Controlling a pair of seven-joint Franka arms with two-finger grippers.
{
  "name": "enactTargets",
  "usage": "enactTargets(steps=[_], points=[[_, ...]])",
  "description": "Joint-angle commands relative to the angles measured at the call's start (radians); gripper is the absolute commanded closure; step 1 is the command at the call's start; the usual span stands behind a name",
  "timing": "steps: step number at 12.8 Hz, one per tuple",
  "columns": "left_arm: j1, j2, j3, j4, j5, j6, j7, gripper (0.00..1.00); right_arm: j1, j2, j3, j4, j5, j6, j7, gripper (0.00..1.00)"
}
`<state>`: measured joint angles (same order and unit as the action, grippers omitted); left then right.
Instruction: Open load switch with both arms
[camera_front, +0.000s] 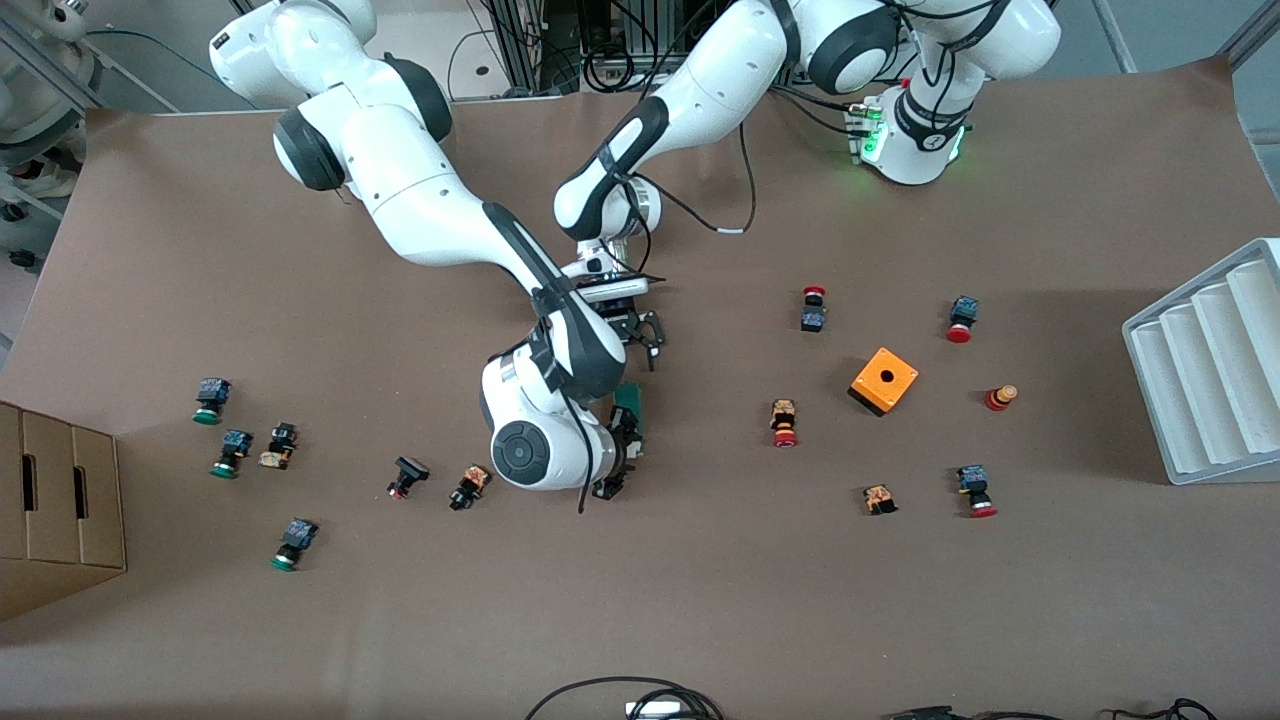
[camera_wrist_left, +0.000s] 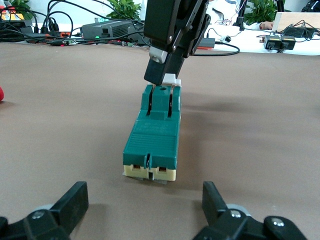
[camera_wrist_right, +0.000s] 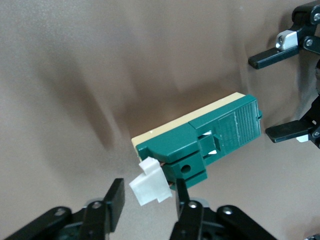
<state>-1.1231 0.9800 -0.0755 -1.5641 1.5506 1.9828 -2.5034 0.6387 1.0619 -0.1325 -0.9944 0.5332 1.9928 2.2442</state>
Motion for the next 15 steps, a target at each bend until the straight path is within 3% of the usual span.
enactTargets(steps=[1, 11, 15], points=[[0.003, 0.097, -0.02, 0.021, -0.017, 0.077, -0.035, 0.0, 0.007, 0.007, -0.013, 0.019, 0.034, -0.006, 0.009, 0.6], [0.003, 0.097, -0.02, 0.019, -0.017, 0.077, -0.035, 0.0, 0.007, -0.072, -0.006, -0.096, 0.03, 0.004, -0.003, 0.61], [0.003, 0.097, -0.02, 0.021, -0.017, 0.077, -0.035, 0.0, 0.009, -0.077, -0.003, -0.109, 0.03, 0.006, -0.003, 0.72]])
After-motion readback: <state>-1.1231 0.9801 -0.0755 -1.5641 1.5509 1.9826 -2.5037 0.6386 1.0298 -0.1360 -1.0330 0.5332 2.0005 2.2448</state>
